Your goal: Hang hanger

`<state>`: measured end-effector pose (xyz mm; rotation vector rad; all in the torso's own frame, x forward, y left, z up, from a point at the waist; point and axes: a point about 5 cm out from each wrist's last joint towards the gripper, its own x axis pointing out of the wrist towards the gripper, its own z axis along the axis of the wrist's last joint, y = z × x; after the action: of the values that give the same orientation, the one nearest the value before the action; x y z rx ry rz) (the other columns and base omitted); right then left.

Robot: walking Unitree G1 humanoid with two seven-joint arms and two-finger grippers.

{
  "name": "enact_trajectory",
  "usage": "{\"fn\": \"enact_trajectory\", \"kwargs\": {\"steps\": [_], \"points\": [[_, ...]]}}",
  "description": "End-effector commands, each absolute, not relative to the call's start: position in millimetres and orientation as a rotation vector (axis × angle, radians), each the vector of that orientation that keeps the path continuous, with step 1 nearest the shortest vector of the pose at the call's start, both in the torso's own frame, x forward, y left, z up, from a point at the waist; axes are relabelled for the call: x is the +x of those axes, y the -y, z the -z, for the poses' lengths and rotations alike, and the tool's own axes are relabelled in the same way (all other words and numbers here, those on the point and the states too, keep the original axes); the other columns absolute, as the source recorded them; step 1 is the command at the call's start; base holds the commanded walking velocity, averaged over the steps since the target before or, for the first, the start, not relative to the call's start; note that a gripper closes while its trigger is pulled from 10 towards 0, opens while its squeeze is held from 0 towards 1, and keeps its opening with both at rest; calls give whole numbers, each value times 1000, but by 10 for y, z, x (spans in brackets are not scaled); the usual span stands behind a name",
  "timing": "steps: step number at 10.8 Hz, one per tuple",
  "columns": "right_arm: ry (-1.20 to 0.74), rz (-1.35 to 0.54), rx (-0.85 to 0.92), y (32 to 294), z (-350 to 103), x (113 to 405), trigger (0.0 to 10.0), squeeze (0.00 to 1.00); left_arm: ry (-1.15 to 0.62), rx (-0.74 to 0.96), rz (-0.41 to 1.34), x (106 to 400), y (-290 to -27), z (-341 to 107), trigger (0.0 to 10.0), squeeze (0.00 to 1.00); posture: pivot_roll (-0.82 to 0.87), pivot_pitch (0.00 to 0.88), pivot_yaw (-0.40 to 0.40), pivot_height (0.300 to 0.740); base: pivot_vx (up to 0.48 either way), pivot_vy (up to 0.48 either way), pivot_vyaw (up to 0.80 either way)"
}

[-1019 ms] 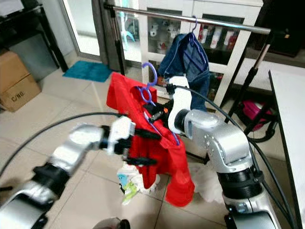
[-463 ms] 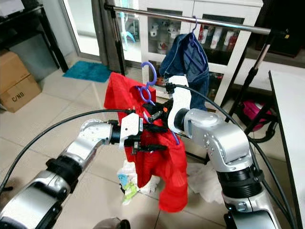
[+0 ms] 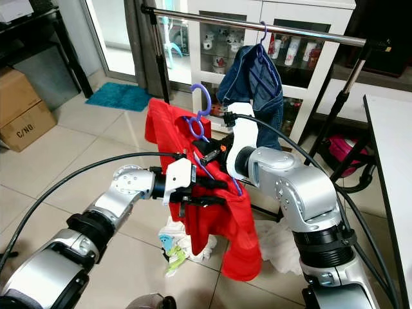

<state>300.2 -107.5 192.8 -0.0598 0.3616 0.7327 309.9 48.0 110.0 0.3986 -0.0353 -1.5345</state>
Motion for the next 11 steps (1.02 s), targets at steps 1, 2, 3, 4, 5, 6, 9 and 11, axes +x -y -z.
{"fn": "enact_trajectory", "kwargs": {"steps": [1,2,3,4,5,6,9,11], "points": [[-292,-748,-67,1043,-2088,3000,10000,0,29,439,1547,3120,-471,-1118,0,0,-90,2,97,740,0,0,0],[-292,-748,-67,1038,-2088,3001,10000,0,28,448,1539,3128,-473,-1113,0,0,-88,2,97,740,0,0,0],[-291,-748,-66,1037,-2090,3005,10000,0,25,457,1534,3135,-472,-1105,0,0,-88,2,97,740,0,0,0],[-290,-749,-64,1036,-2092,3007,10000,0,24,460,1530,3139,-468,-1098,0,0,-87,2,97,740,0,0,0],[-290,-748,-64,1035,-2093,3009,10000,0,29,454,1532,3139,-458,-1103,0,0,-87,2,97,740,0,0,0],[-293,-746,-63,1038,-2083,3012,10000,0,46,425,1546,3133,-434,-1130,0,0,-86,2,98,740,0,0,0],[-304,-740,-68,1048,-2055,3014,10000,0,88,375,1559,3121,-401,-1186,0,0,-84,2,98,740,0,0,0],[-304,-740,-68,1048,-2055,3014,10000,0,88,375,1559,3121,-401,-1186,0,0,-84,2,98,740,0,0,0]]}}
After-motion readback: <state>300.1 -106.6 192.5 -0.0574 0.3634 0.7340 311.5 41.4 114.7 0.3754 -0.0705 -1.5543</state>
